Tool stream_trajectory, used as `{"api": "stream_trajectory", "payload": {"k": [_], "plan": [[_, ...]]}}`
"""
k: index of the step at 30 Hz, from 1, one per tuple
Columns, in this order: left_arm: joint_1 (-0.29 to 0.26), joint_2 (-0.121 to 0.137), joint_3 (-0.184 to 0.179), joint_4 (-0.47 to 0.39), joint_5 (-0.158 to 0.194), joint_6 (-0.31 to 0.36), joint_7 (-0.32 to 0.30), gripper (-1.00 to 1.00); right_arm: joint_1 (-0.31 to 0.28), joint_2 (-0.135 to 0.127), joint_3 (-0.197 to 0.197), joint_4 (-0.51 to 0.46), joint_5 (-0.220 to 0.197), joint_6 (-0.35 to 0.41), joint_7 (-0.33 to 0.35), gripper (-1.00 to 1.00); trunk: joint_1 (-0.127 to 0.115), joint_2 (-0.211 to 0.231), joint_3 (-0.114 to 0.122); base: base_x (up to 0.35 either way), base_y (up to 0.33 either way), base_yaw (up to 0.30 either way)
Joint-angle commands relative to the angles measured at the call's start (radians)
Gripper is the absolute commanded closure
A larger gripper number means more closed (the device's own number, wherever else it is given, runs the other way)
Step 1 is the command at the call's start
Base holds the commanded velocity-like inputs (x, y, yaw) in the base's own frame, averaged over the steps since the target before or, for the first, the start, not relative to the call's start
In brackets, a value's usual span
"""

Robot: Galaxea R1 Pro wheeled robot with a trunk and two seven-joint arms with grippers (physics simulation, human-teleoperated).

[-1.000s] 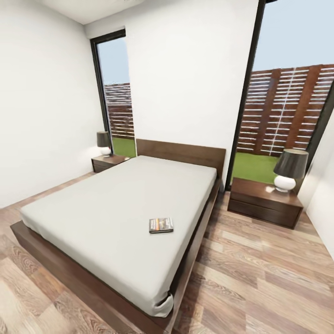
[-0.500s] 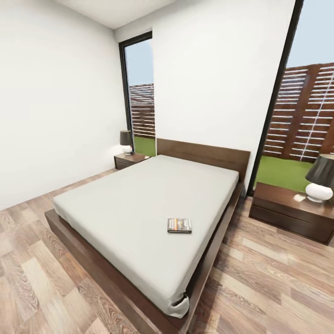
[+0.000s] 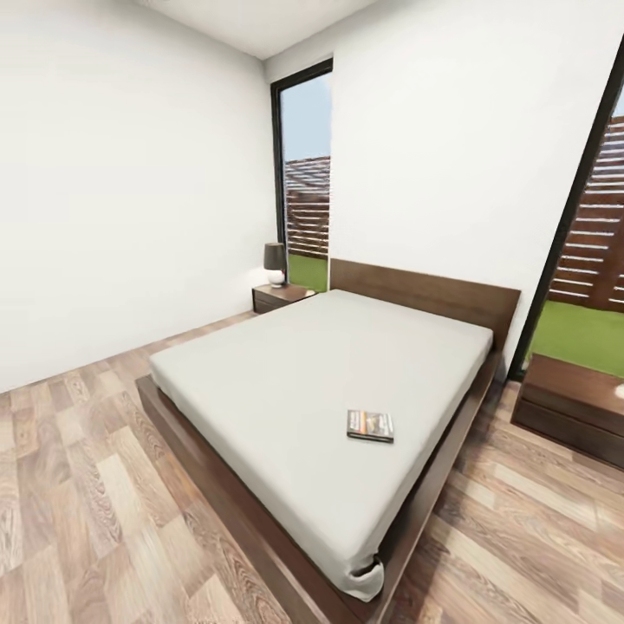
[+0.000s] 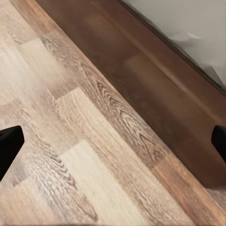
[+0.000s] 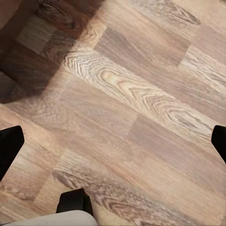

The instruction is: In the bedroom, move the book from the bed onto either nightstand, and place the two sandals side by side next to the bed.

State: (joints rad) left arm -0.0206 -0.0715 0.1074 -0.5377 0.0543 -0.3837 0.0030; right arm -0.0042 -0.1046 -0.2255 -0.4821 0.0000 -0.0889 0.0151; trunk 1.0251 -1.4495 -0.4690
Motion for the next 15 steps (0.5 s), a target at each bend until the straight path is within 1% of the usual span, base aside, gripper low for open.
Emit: {"api": "stream_trajectory", "payload": {"k": [1, 15], "plan": [[-0.001, -0.001, 0.001, 0.001, 0.006, -0.003, -0.002, -1.0, 0.0, 0.0, -0.003, 0.0, 0.0, -0.003, 0.002, -1.0, 0.0, 0.0, -0.001, 0.0, 0.0, 0.292], [-0.001, -0.001, 0.001, 0.001, 0.006, -0.003, -0.002, -1.0, 0.0, 0.0, -0.003, 0.0, 0.0, -0.003, 0.001, -1.0, 0.0, 0.0, -0.001, 0.0, 0.0, 0.292]]}}
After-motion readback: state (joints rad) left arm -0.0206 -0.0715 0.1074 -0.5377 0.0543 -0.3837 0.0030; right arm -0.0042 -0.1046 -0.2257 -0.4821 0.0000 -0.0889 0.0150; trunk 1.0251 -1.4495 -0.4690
